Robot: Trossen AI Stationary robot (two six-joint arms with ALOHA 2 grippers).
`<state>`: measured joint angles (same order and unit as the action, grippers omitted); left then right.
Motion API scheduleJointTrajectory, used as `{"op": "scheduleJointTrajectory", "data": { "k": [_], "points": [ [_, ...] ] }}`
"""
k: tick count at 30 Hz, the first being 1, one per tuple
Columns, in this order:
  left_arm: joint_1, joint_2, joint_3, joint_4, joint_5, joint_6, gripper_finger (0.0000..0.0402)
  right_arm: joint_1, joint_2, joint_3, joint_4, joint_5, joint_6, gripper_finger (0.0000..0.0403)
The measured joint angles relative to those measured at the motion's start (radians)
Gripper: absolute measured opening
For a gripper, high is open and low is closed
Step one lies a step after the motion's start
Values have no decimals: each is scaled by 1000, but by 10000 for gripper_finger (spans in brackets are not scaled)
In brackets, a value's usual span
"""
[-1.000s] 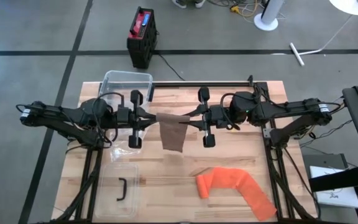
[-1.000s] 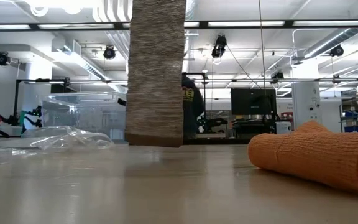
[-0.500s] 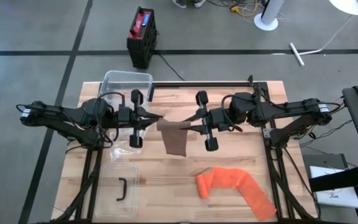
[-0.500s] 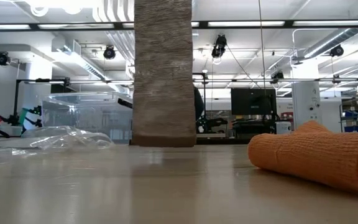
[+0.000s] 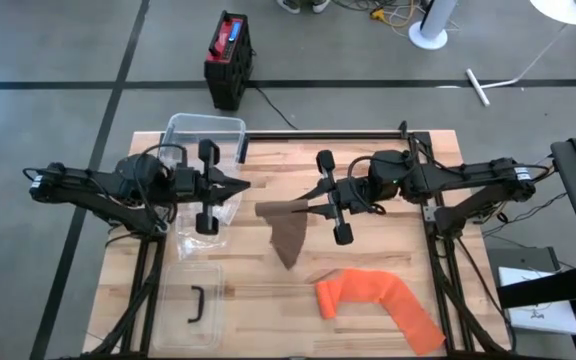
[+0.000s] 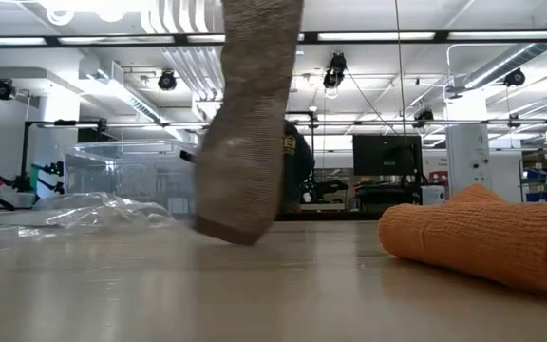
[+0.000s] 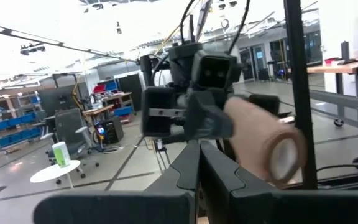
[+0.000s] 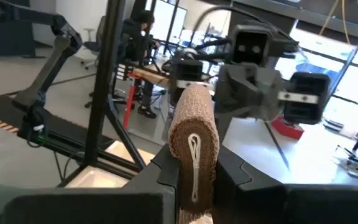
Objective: Roll bandage
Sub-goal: Roll the brown bandage
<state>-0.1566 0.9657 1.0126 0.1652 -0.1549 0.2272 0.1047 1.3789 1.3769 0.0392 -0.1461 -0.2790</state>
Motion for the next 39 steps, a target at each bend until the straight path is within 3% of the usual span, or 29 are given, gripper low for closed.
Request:
{"op": "scheduleJointTrajectory", "data": {
  "k": [9, 14, 25, 29, 39],
  "points": [
    [-13, 3, 0, -15, 17, 0, 0, 0, -2, 0, 27, 6, -12, 39],
    [-13, 5, 0, -18, 42, -16, 15, 0, -4, 0, 26, 7, -134, 39],
    [-14, 9, -2, -58, 73, -72, 142, 0, -4, 0, 22, 6, -453, 39],
    [-14, 9, 2, -86, 96, -124, 187, 0, -4, 0, 18, -38, -533, 39],
    [-7, -3, 2, -102, 126, -332, 250, -8, -4, 1, 19, -67, -659, 39]
  ]
}}
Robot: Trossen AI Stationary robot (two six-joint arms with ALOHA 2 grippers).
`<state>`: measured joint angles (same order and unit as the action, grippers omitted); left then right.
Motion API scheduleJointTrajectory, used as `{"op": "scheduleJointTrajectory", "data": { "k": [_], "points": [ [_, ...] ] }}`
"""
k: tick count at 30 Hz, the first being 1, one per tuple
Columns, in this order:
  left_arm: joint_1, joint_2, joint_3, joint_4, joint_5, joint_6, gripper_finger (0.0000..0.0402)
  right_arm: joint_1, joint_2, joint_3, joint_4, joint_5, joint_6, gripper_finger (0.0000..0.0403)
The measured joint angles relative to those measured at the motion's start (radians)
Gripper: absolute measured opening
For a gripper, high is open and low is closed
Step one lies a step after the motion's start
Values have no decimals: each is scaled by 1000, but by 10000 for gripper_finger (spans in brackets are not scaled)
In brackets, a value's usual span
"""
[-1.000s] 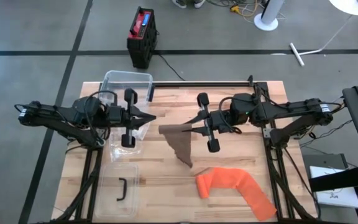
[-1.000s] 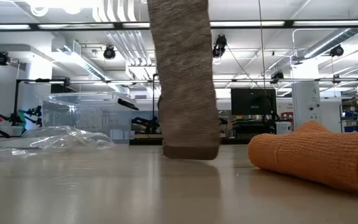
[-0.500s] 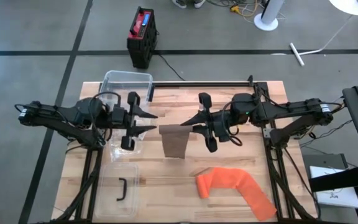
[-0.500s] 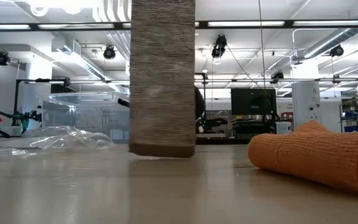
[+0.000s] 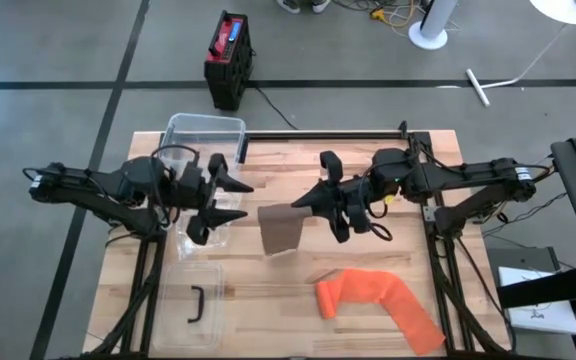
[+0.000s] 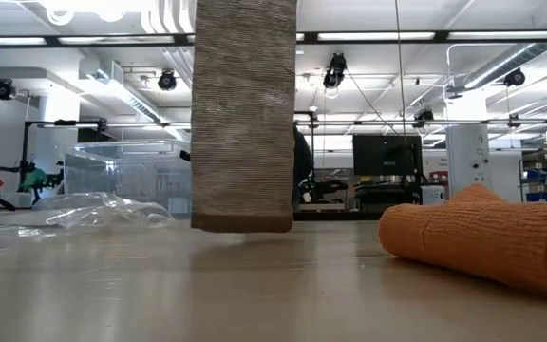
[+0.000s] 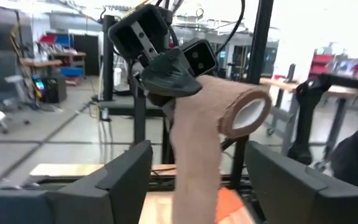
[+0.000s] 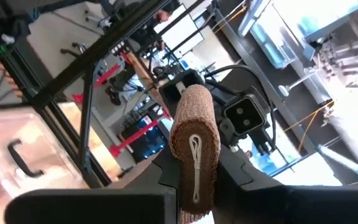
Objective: Roll bandage
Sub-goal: Roll the brown bandage
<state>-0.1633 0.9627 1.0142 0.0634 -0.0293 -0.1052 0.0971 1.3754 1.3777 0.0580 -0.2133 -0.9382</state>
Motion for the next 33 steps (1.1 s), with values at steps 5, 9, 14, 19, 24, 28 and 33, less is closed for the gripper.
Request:
{"op": "scheduleJointTrajectory", "data": {
  "k": [5, 9, 14, 19, 24, 28, 33],
  "points": [
    [15, 0, 0, 1, 24, -98, 248, -2, 1, 0, -2, 2, -80, 39],
    [23, 0, 0, 1, 24, -134, 232, -6, 1, 0, -3, 3, -102, 39],
    [23, 0, 0, -2, 24, -218, 219, -11, 1, 0, -33, 4, -252, 39],
    [23, 0, 1, -46, 23, -323, 215, -13, 2, 0, -53, 4, -417, 39],
    [23, 3, 1, -56, 23, -327, 224, -13, 2, 0, -54, 4, -512, 39],
    [23, 1, 1, -41, 22, -335, 235, -13, 2, 1, -63, 3, -601, 39],
    [23, 7, 1, -26, 21, -457, 244, -13, 2, 1, -85, 3, -727, 39]
  ]
}}
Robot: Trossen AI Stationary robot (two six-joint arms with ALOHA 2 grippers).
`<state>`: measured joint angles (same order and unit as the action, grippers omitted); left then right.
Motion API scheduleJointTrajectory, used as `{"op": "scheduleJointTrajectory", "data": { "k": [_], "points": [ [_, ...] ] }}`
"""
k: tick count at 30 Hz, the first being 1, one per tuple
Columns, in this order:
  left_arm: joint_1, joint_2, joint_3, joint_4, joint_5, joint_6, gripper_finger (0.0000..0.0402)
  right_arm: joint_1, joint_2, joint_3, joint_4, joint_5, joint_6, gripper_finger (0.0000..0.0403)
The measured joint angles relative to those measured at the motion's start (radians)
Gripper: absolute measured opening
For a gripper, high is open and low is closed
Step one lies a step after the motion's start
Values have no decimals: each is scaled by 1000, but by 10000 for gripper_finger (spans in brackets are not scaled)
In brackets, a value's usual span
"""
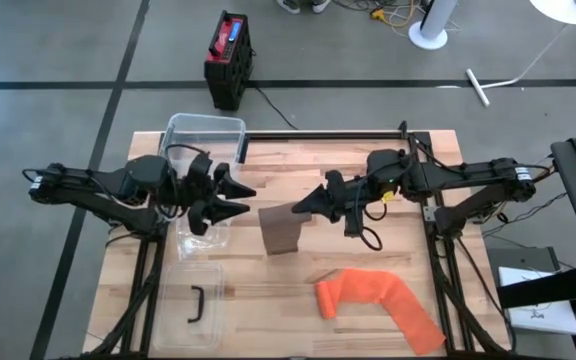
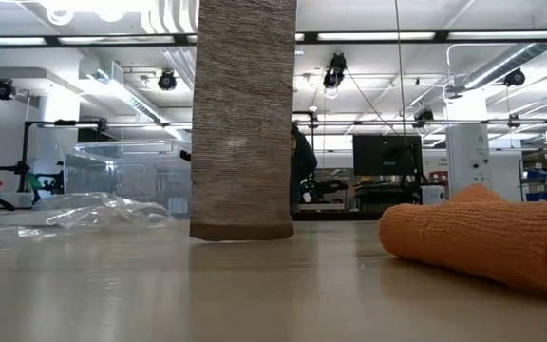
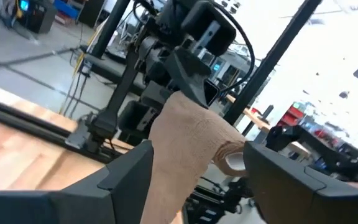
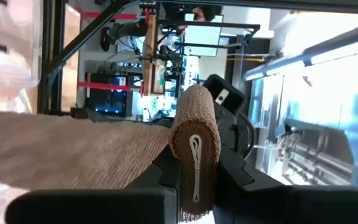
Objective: Roll bandage
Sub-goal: Roll the brown bandage
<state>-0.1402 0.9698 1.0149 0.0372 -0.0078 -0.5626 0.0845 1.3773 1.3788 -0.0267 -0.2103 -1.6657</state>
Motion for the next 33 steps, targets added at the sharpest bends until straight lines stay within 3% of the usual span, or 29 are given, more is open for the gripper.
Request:
{"op": "scheduleJointTrajectory", "data": {
  "k": [19, 33],
  "points": [
    [0, 74, 0, 89, -2, -113, 232, -10, 1, 0, -44, 31, -223, 39],
    [0, 99, 0, 88, -1, -110, 234, -19, 1, 0, -49, 83, -195, 39]
  ]
}}
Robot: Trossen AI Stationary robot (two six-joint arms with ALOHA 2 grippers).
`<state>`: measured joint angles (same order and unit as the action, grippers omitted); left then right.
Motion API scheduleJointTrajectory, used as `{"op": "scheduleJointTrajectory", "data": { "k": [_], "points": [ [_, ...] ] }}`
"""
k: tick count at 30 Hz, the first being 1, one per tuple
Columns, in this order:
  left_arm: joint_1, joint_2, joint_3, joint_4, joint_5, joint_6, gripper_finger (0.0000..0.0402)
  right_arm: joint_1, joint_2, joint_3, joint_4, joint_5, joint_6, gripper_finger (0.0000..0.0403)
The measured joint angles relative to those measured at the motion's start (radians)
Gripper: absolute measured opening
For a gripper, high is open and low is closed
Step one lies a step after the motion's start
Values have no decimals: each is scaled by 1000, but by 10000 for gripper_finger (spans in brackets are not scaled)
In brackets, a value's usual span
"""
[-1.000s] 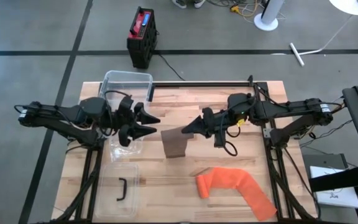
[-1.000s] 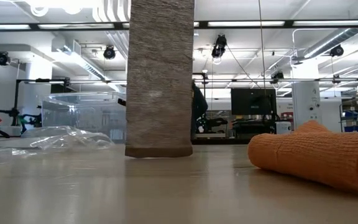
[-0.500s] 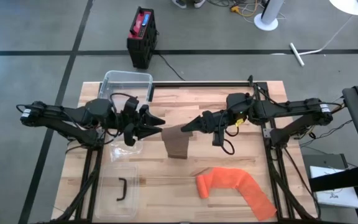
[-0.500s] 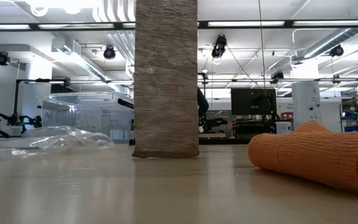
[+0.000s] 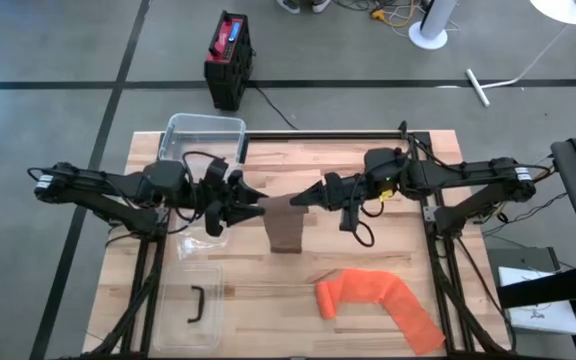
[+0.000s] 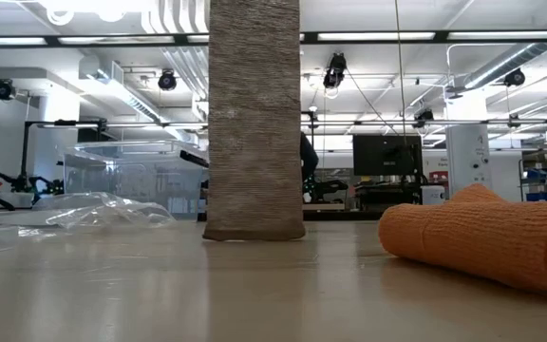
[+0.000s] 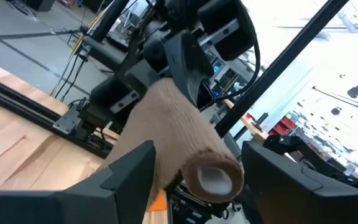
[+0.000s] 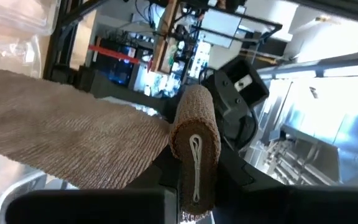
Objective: Roll bandage
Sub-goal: Roll the brown bandage
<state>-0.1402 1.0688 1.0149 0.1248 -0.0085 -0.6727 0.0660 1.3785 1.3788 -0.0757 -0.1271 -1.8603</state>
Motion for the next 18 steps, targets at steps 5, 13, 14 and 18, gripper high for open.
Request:
{"op": "scheduleJointTrajectory", "data": {
  "k": [5, 13, 14, 18],
  "points": [
    [0, 20, 0, 5, 1, -1, 244, -8, 0, 0, -2, 8, -1, 39],
    [0, 12, 0, 7, 3, 14, 225, -8, 0, 0, -28, 8, 3, 39],
    [0, 13, 0, 7, 3, 24, 215, -8, 0, 0, -28, 7, 8, 39],
    [0, 17, 0, -3, 3, 51, 158, -8, 0, 0, -28, 3, 42, 39]
  ]
}}
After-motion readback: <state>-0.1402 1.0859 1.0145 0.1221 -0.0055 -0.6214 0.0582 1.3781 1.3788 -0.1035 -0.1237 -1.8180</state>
